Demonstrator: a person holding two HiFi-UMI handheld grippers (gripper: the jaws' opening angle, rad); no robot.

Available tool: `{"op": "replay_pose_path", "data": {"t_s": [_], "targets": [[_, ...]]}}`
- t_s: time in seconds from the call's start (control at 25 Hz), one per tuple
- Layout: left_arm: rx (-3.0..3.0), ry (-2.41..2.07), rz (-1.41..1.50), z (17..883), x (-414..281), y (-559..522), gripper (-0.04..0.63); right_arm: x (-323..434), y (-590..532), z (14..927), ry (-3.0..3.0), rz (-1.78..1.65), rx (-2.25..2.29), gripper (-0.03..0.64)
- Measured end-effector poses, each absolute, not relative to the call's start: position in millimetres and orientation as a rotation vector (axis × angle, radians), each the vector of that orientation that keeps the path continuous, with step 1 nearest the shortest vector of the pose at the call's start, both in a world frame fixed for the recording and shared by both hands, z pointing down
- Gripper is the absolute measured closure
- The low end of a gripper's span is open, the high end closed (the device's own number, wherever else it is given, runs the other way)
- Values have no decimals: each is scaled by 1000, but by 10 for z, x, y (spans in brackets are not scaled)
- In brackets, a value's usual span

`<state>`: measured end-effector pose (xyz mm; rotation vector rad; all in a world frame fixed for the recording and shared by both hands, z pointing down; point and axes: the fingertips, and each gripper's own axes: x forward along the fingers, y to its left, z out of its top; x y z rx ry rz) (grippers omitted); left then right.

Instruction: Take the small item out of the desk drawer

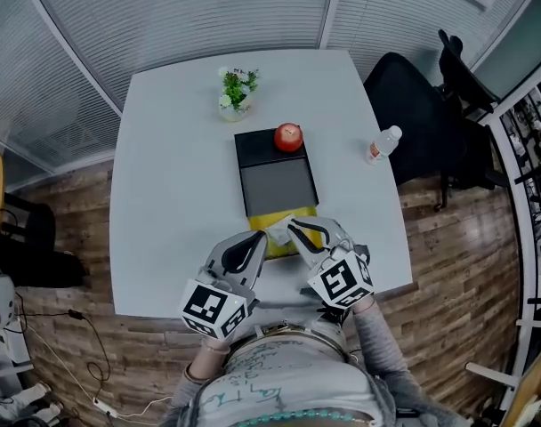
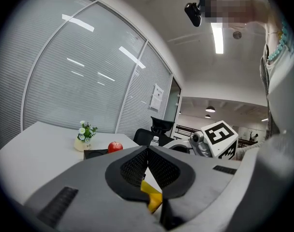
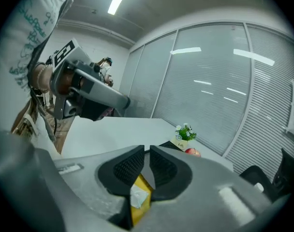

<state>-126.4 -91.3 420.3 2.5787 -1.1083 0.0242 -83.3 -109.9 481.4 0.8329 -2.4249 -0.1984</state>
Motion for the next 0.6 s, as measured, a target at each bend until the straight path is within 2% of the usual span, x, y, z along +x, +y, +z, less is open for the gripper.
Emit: {"op": "replay_pose_path", "data": {"t_s": [0.6], "targets": [[2518,-1111,49,4383,-1555,-1122,597,-912,-1289,5924,-2218,-73,542,535]]}}
